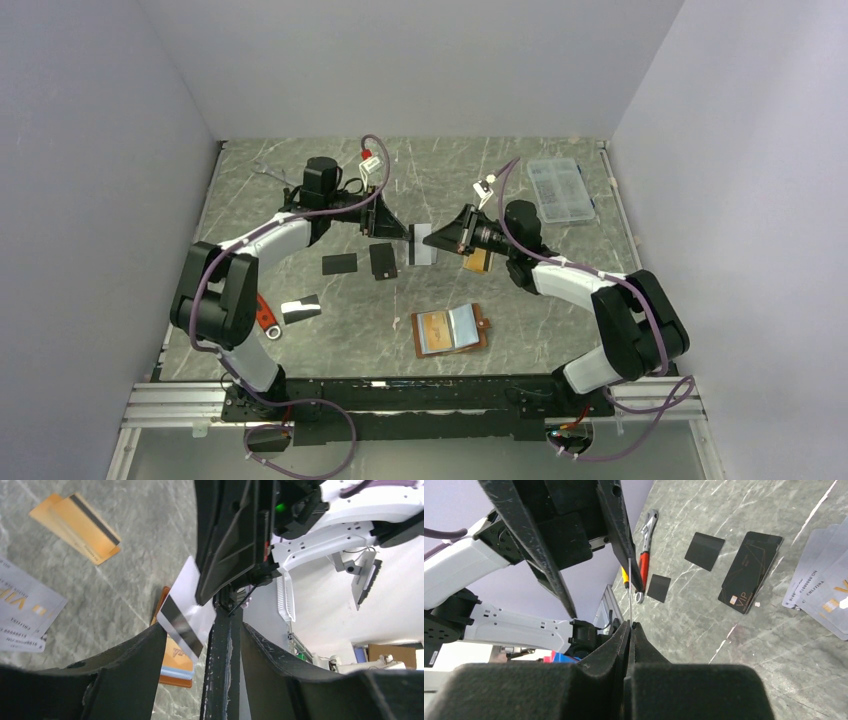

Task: Put the credit cards into the card holder
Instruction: Pick up the credit card from the center of the board.

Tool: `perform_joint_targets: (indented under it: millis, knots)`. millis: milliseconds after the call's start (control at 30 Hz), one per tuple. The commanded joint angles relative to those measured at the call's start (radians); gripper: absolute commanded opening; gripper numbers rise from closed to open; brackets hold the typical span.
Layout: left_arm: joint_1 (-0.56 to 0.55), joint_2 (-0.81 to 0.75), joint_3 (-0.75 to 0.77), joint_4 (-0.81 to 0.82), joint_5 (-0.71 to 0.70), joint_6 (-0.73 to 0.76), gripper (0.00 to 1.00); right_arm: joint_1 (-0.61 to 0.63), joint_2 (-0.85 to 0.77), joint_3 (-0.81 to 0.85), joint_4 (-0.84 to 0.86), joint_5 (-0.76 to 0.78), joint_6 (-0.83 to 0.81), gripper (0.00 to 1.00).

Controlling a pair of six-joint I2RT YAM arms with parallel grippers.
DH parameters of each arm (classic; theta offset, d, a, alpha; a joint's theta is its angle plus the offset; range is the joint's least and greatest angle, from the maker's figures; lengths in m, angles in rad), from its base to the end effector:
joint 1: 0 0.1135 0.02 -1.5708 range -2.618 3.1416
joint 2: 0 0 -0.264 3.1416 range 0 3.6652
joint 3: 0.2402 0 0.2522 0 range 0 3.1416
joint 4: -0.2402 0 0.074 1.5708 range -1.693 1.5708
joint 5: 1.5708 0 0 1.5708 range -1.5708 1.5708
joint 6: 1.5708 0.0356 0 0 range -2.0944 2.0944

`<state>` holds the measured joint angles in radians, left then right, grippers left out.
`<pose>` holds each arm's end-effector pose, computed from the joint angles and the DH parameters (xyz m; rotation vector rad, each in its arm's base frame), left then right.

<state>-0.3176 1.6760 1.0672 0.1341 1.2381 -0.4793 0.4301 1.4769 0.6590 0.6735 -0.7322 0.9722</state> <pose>0.3307 -0.1441 0.2460 0.6858 2.0062 -1.7373 0.2682 0.1492 0.2242 -0.0975 1.9802 1.6015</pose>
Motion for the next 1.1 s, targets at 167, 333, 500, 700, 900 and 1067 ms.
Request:
perform_joint_targets:
  millis: [167,333,500,700,900,1067]
  knots:
    - [0.002,-0.051,-0.009,0.166,0.079,-0.099,0.59,0.019,-0.031,0.044,0.025,0.037,-0.014,0.00]
    - [0.002,-0.062,0.018,0.037,0.054,0.009,0.63,0.018,-0.074,0.039,-0.037,0.053,-0.045,0.00]
    - [-0.005,-0.053,-0.011,0.115,0.065,-0.051,0.62,0.019,-0.061,0.043,0.022,0.048,-0.007,0.00]
    - [-0.018,-0.049,-0.069,0.345,0.108,-0.209,0.58,0.038,-0.027,0.063,0.057,0.052,0.013,0.00]
    - [-0.020,-0.018,-0.105,0.608,0.142,-0.398,0.44,0.048,-0.031,0.065,0.049,0.071,0.007,0.00]
    - [-0.020,0.000,-0.114,0.707,0.150,-0.473,0.24,0.050,-0.037,0.047,0.061,0.072,0.014,0.00]
